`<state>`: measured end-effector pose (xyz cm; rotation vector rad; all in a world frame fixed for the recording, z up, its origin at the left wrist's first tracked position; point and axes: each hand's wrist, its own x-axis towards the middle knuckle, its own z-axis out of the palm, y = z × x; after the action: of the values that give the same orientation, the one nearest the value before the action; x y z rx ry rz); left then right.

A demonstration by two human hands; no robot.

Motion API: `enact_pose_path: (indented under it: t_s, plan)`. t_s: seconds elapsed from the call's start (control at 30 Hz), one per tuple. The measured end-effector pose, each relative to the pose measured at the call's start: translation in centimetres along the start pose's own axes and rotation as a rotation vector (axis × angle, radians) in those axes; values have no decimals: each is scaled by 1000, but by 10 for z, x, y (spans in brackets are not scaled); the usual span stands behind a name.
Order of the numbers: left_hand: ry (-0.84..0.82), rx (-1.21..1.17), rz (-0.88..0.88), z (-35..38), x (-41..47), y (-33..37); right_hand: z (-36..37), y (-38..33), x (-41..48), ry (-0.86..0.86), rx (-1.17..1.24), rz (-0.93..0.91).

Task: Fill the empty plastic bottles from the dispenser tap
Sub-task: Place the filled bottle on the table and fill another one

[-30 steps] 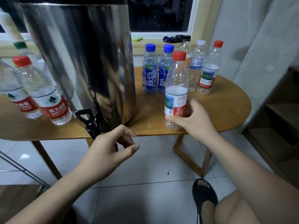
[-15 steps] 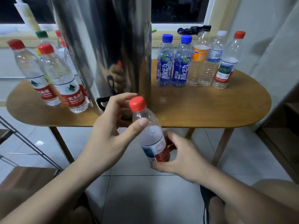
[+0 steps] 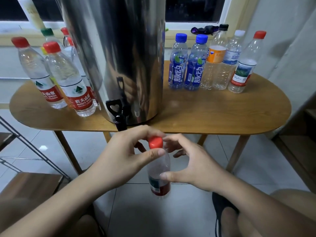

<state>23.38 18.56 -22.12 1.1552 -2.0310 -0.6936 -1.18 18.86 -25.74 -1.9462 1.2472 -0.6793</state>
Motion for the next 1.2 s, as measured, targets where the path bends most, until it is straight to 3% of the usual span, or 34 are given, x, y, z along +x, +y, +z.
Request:
enact_pose_path:
  t_s: [0.27, 0.73, 1.2]
  plan:
    - [-32, -47, -12, 0, -1, -7, 4, -1, -1, -46, -22, -14]
    - [-232, 68, 175, -23, 2, -14, 8, 0, -3, -28, -75, -12]
    - [-138, 381, 66, -16, -1, -17, 20, 10, -2, -11, -120, -56]
